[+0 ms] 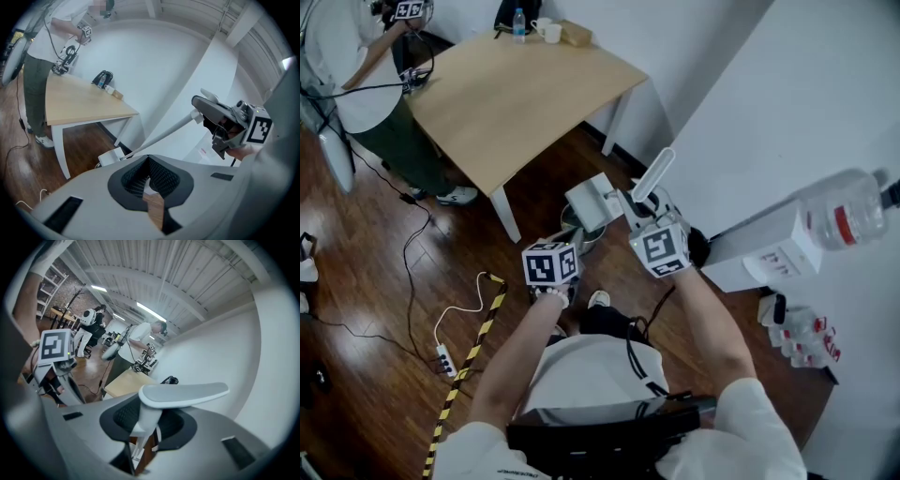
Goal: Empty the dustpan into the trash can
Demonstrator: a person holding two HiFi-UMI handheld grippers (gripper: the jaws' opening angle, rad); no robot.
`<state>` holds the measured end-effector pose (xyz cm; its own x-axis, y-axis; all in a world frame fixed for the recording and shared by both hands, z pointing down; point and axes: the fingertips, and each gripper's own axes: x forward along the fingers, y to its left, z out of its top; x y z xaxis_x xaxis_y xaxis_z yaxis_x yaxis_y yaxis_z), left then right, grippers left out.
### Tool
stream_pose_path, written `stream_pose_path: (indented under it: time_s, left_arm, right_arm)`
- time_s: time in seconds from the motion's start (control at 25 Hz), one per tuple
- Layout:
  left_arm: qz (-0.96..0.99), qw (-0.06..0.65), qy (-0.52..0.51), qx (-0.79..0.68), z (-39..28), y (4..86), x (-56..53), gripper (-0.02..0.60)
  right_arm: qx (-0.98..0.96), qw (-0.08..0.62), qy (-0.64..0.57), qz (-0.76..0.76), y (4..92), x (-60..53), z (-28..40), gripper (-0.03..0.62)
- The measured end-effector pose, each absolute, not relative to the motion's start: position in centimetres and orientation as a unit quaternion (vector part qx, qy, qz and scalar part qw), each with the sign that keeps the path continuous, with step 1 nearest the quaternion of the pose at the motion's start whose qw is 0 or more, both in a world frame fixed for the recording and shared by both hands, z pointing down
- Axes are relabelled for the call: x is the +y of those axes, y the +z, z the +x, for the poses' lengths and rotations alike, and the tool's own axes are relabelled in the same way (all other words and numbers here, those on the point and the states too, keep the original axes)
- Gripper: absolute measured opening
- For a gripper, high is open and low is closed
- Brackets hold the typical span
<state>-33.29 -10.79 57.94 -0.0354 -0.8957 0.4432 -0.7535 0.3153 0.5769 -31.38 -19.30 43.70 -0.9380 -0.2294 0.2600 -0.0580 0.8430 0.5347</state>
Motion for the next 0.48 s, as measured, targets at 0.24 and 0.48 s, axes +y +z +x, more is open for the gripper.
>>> stream_pose_path:
  time_s: [0.24,0.48]
  left_arm:
    - [0.609,0.349,-0.073,-0.708,-32.7,54.2,-14.5,-0.002]
    - [0.627,0.326,-0.057,-0.706,-31.5,51.1,-18.4,-0.002]
  right_arm:
    - [-0.949,0.169,-0.242,0.116,42.5,-22.8,-33.9,0.101]
    - [-0.954,0.177,-0.173,0.17,40.1,-28.6,-33.9,0.101]
